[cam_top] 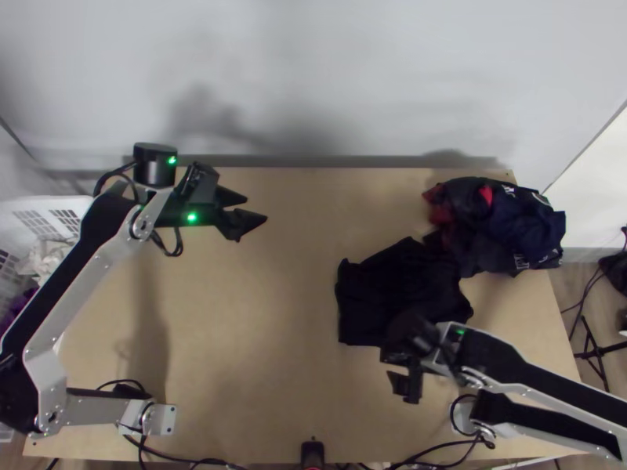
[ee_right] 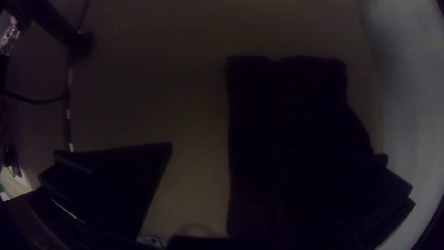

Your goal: Fold the t-shirt

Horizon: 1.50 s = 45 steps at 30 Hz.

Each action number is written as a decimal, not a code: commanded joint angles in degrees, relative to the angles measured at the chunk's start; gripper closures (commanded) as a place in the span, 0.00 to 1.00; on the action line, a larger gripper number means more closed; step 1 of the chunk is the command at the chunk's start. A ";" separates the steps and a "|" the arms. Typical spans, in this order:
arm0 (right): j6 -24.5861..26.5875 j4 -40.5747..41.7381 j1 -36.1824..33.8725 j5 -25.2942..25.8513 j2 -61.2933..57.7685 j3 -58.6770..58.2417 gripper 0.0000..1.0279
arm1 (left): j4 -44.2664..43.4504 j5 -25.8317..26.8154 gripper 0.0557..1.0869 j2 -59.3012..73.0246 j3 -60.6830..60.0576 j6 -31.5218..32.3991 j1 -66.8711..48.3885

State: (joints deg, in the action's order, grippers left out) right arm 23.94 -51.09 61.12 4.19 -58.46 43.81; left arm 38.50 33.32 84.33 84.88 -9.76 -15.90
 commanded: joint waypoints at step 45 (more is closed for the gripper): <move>22.99 62.69 9.54 34.57 -22.32 -22.63 0.04 | -10.82 -6.43 0.04 -14.81 -20.11 -3.69 9.48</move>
State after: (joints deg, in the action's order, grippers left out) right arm 43.62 5.96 73.01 38.87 -76.25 21.85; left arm 28.10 26.89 70.32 66.11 -12.95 -7.84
